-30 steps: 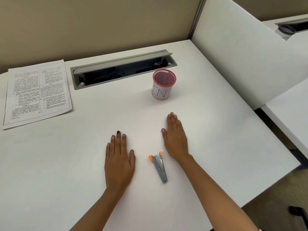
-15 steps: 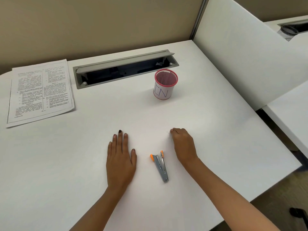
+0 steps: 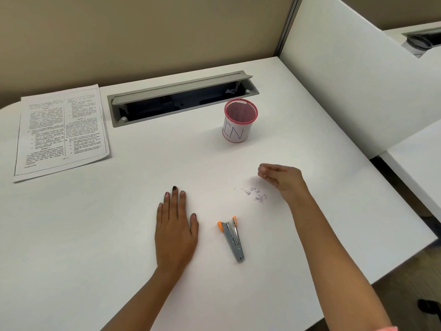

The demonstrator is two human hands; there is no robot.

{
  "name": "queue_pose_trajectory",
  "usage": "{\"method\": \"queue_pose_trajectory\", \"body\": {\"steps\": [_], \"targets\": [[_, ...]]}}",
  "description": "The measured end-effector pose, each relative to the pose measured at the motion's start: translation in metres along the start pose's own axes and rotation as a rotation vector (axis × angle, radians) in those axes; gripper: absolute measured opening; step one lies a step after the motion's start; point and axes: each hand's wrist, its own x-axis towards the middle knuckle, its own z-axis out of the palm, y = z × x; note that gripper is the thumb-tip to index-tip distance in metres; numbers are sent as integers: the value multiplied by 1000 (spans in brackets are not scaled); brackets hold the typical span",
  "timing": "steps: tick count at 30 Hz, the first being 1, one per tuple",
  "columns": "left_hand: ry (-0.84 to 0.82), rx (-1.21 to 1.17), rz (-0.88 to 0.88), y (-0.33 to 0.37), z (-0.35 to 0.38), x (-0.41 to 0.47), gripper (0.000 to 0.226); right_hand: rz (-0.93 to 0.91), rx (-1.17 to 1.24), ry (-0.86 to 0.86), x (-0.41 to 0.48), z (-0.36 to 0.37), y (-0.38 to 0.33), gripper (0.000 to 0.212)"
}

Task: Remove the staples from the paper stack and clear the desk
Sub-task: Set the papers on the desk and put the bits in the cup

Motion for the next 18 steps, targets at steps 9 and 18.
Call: {"method": "queue_pose_trajectory", "body": {"steps": [9, 18], "targets": [[2, -12, -1, 0, 0, 0, 59, -262, 35, -7, 45, 67, -82, 11], [5, -21, -4, 0, -1, 1, 59, -906, -963, 274, 70, 109, -102, 16]]}}
